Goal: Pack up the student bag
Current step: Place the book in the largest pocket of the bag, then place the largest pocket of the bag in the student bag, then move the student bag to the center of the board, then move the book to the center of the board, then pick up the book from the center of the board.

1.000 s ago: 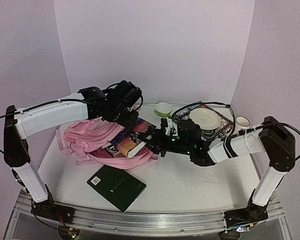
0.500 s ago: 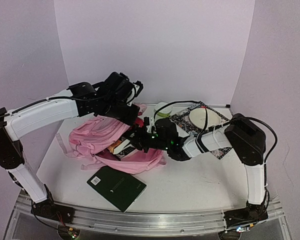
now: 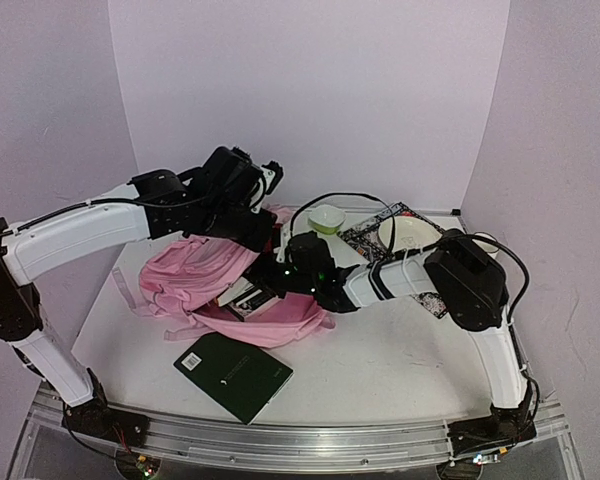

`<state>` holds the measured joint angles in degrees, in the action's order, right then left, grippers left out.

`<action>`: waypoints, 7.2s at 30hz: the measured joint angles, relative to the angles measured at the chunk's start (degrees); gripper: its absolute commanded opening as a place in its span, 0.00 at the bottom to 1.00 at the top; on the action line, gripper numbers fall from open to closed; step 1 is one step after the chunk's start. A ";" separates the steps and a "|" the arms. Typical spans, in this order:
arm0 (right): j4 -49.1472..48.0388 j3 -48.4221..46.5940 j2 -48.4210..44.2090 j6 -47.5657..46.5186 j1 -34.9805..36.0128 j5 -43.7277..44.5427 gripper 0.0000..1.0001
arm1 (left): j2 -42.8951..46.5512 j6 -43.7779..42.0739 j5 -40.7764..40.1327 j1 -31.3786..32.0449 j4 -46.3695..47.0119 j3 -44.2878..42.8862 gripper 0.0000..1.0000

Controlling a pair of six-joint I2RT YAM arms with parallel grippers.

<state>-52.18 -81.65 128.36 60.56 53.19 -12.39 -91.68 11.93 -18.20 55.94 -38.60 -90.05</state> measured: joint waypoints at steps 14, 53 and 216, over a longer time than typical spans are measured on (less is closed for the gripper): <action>8.10 13.10 -15.05 -10.09 -0.15 0.20 0.95 | 1.96 3.53 3.04 -2.40 9.39 8.98 0.00; 39.86 33.09 -47.52 -36.09 4.69 8.79 0.98 | 21.24 33.00 19.65 -4.41 11.12 48.90 0.86; 4.14 39.32 -36.20 4.65 -2.04 -24.93 0.00 | 32.08 51.29 15.49 -2.61 31.67 60.53 1.00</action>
<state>-48.04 -42.33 92.16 65.21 51.15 -37.31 -59.59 63.22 -2.71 53.32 -6.93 -29.52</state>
